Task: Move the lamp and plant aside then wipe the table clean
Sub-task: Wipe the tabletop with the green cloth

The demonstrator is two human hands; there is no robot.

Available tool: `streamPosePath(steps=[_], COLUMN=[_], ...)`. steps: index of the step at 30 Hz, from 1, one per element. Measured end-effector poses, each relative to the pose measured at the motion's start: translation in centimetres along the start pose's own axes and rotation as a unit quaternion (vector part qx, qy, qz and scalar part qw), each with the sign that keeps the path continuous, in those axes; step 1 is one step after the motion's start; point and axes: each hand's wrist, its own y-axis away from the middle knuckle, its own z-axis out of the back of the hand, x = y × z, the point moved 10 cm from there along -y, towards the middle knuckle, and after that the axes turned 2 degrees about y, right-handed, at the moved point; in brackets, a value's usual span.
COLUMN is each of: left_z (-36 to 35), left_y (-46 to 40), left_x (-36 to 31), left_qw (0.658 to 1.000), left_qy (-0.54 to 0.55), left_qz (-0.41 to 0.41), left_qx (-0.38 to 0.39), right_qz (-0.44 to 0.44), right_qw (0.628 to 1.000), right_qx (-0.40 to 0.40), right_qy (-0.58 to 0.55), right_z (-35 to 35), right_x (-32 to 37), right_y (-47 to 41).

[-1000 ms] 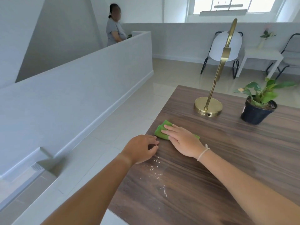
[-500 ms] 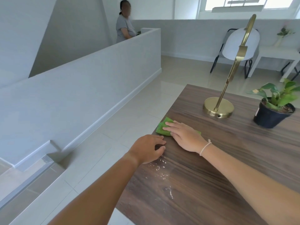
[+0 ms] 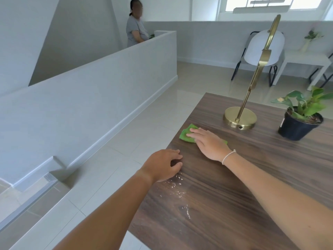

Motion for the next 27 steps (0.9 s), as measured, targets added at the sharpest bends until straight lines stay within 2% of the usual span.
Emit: streamPosePath(steps=[3,8,12,16,23,27], left_z=[-0.1,0.0,0.5,-0.5,-5.1,-7.0], left_y=[0.0,-0.5,-1.4,-2.2,-1.7,-0.7], left_x=[0.1,-0.1,-1.8,-4.9,-12.1,-13.3], left_qw=[1.0,1.0,0.999,0.999,0.987,0.98], left_qy=[0.004,-0.018,-0.038,-0.03,-0.016,-0.025], left_qz=[0.0,0.005,-0.005,-0.032,-0.135,-0.156], left_qx=[-0.004,0.008,0.009,0.012,0.091,0.125], right_qz=[-0.112,-0.109,-0.188,-0.294,-0.463,-0.507], right_qw=[0.993,0.993,0.978,0.948,0.865,0.841], right_qx=[-0.01,-0.036,-0.081,-0.108,-0.176,-0.165], right_qy=[0.022,0.027,0.036,0.063,0.084,0.092], right_z=[1.6,0.9,2.9,5.4,9.5,9.5], right_x=[-4.2,-3.4,-6.5,-10.6,-15.9,-14.9], right_y=[-0.7,2.0,7.0,14.3,30.0,31.2])
